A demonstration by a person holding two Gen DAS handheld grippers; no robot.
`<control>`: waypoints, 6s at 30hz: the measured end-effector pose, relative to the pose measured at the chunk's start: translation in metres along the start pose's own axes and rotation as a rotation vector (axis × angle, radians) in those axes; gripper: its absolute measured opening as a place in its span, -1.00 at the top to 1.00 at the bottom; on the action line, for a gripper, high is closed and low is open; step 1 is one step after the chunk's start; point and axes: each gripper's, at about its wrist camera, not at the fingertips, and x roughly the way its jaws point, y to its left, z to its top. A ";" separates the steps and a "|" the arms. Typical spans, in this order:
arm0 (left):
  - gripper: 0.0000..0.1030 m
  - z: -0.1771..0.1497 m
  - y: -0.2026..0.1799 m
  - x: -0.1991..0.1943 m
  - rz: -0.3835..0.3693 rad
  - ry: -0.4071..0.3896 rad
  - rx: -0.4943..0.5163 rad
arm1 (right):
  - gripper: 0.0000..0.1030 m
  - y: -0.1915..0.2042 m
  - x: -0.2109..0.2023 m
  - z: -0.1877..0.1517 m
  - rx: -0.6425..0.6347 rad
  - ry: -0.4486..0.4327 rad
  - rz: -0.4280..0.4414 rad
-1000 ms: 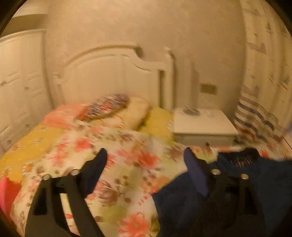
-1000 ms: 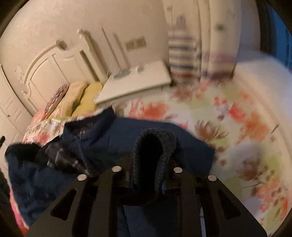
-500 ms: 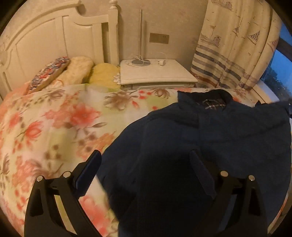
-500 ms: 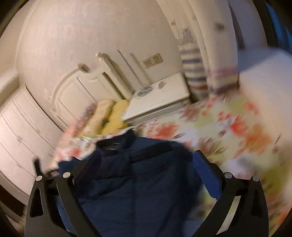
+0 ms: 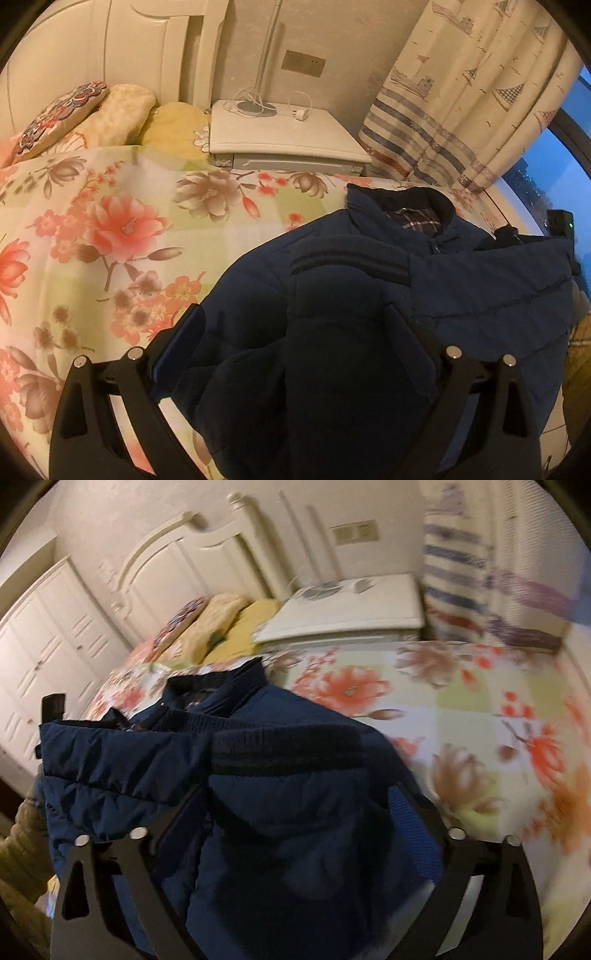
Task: Fold large clothes
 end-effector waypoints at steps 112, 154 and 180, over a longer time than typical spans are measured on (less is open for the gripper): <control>-0.94 -0.101 -0.039 -0.089 0.295 -0.160 -0.028 | -0.80 0.068 -0.092 -0.095 0.051 -0.170 -0.227; -0.68 -0.322 -0.058 -0.270 0.415 -0.422 -0.205 | -0.51 0.158 -0.227 -0.326 0.096 -0.386 -0.332; -0.95 -0.070 -0.061 -0.007 0.239 0.077 -0.055 | -0.91 0.182 0.039 -0.095 -0.097 0.050 -0.305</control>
